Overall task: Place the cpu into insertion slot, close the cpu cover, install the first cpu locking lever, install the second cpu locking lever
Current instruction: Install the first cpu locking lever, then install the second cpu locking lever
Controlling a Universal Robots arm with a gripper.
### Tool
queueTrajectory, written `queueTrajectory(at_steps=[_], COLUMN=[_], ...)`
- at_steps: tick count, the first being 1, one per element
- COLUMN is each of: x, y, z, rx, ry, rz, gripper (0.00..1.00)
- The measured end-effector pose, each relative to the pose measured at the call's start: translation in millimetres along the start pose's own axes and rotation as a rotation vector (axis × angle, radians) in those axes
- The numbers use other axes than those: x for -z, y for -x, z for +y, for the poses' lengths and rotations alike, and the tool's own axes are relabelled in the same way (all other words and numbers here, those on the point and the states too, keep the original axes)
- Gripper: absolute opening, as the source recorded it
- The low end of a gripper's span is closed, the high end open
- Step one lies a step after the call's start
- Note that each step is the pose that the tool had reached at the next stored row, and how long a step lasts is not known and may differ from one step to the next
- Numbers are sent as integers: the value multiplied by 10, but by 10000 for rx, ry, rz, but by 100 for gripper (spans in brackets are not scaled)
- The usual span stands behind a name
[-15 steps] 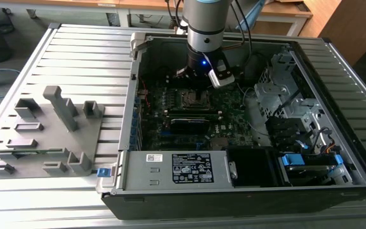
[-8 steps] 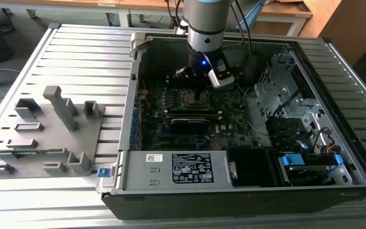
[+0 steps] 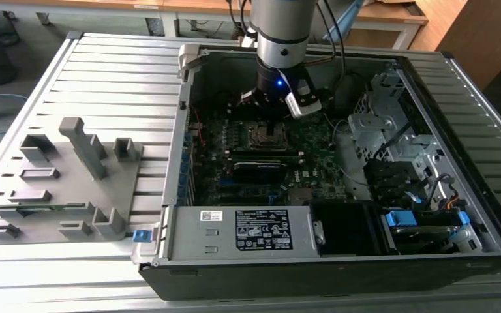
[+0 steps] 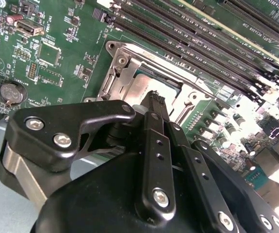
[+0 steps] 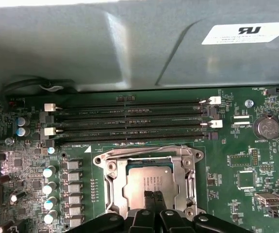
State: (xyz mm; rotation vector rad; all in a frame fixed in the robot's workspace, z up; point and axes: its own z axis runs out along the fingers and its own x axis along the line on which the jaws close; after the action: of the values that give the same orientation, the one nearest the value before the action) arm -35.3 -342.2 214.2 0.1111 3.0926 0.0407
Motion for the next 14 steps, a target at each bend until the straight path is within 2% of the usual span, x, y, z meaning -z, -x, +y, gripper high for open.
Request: queueTrajectory(at_steps=[4, 14], x=[1, 4], y=[0, 0], z=[0, -1], rx=[-1, -1], ry=[25, 27], rz=[3, 4], gripper=[10, 10])
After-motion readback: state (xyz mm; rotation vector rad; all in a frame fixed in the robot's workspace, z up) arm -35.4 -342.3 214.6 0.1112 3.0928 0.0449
